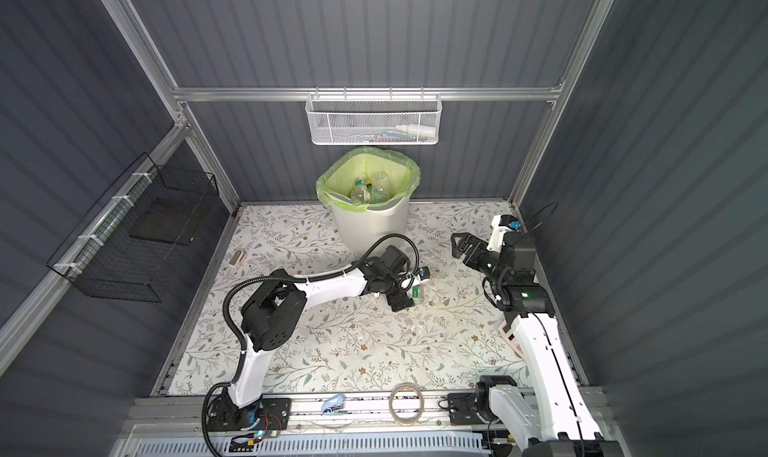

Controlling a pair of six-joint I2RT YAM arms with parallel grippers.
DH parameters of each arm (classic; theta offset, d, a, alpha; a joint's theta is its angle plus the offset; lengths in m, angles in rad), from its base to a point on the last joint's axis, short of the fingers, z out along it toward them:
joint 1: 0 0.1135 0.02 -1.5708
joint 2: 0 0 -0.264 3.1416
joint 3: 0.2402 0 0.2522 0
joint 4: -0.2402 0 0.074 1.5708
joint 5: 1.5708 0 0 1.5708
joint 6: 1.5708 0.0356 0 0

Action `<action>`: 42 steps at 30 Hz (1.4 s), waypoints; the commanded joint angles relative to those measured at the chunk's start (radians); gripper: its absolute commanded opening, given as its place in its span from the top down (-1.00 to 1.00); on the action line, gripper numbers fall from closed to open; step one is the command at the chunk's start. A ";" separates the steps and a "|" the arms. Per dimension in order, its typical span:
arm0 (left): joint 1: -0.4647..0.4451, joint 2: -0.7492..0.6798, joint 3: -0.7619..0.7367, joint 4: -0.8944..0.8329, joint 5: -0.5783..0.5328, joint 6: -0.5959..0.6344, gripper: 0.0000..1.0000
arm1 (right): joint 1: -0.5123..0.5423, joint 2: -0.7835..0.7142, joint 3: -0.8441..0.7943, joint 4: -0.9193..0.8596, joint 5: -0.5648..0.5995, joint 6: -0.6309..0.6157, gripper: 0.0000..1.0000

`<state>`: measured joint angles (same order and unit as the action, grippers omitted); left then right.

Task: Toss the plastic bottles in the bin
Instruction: 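Lower the left gripper onto the lime-label bottle and grasp it while right arm withdraws, then lift the lime-label bottle with the left gripper and drop it into the bin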

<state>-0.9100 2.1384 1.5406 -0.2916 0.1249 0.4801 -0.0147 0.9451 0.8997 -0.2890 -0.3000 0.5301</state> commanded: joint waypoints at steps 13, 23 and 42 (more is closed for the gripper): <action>0.002 0.038 0.033 -0.062 -0.024 0.046 -0.62 | -0.008 -0.004 -0.039 0.049 -0.025 0.034 -0.97; 0.003 -0.036 -0.053 0.007 -0.046 0.009 -0.11 | -0.008 0.012 -0.049 0.043 -0.026 0.027 -0.97; 0.020 -0.668 -0.657 0.354 -0.234 -0.339 -0.04 | 0.054 0.130 -0.117 0.025 -0.069 0.008 -0.88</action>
<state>-0.9001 1.5558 0.9436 -0.0303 -0.0544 0.2371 0.0051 1.0607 0.7963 -0.2565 -0.3683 0.5495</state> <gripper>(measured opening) 0.656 0.942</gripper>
